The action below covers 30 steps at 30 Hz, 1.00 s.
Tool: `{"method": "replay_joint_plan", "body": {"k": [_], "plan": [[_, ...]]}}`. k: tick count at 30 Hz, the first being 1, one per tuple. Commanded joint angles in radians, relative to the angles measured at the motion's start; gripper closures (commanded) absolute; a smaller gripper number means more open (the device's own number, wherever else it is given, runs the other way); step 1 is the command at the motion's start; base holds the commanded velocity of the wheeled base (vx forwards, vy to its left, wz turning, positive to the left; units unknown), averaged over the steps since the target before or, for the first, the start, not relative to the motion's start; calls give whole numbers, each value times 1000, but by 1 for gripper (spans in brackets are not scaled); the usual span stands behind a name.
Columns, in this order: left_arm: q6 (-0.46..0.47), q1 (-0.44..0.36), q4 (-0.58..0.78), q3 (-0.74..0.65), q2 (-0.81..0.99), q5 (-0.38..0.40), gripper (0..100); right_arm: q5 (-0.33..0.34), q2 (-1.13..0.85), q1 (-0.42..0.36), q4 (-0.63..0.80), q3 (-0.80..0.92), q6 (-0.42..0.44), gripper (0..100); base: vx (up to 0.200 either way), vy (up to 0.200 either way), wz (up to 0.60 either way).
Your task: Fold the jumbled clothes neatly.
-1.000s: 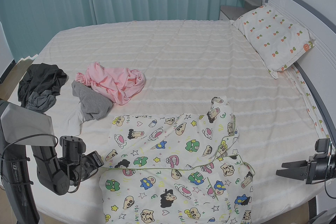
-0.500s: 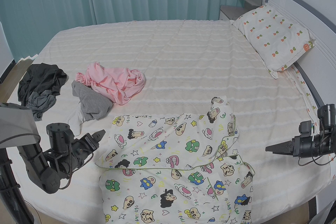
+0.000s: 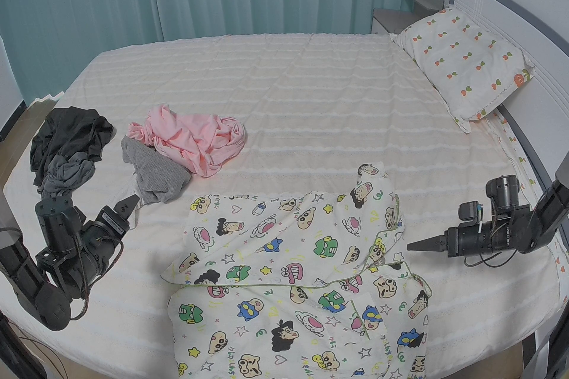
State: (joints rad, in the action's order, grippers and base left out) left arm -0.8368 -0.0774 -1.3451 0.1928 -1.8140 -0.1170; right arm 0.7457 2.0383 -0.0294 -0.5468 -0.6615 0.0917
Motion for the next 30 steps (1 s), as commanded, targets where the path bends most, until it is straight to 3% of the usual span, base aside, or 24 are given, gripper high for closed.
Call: {"method": "replay_joint_plan", "body": {"k": [1,10,15,21,30], "plan": [[-2,30,0,-16,12,-1,0,-5,40,-69,-7,23,-3,0,0,0,0],[-2,31,0,-38,5,-35,0,-6,8,-147,-24,103,-4,0,0,0,0],[-4,31,0,-42,9,-46,0,-8,3,-215,-116,184,-4,0,0,0,0],[-5,31,0,-55,7,-66,0,-103,49,-304,-209,237,0,0,0,0,0],[-5,31,0,-58,4,-66,0,-123,62,-322,-295,280,3,0,0,0,0]]}}
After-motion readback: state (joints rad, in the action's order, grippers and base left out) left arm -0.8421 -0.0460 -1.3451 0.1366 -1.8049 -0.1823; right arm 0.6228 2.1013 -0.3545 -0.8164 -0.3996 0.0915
